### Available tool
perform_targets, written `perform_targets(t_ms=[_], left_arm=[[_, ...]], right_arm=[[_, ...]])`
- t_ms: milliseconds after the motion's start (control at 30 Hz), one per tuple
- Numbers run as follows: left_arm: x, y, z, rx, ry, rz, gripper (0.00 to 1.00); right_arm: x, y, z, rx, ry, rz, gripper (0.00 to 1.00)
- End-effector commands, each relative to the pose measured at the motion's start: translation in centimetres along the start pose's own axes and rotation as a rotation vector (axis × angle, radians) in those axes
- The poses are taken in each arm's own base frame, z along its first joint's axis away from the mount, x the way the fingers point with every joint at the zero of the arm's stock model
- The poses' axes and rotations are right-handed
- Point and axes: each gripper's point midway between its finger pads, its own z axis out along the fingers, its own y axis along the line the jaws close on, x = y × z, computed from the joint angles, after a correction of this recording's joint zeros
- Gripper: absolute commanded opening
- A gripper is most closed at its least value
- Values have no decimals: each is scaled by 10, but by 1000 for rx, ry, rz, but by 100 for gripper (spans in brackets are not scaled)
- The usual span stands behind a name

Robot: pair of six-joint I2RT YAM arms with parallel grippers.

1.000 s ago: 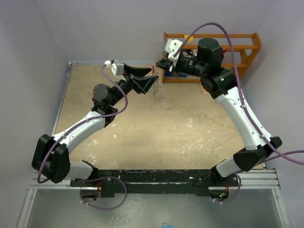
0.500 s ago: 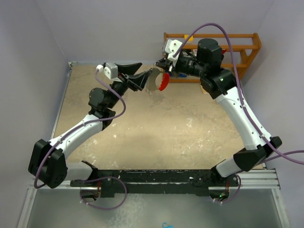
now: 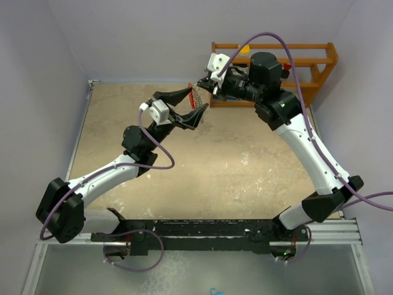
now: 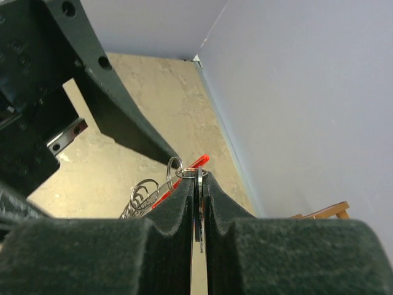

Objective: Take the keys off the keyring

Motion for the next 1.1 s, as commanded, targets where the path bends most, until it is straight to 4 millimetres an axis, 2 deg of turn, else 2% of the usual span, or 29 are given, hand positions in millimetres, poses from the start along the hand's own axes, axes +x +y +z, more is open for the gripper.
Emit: perform_targets(t_ms=[0, 200, 433, 800, 967, 1067], left_arm=[[-5, 17, 6, -147, 0, 179, 70], [1, 36, 2, -313, 23, 227, 72], [-3, 50, -9, -425, -9, 299, 73], [-8, 38, -2, -362, -71, 344, 73], [-17, 34, -4, -343, -118, 355, 68], [-17, 34, -2, -339, -107, 366, 60]], right_arm=[[-26, -10, -4, 52, -50, -70, 10], [-27, -5, -1, 53, -41, -88, 10], [-26, -2, 3, 49, -32, -99, 10], [-23, 4, 7, 42, -18, -111, 10], [-23, 7, 7, 41, -14, -118, 10], [-22, 7, 6, 45, -13, -122, 10]])
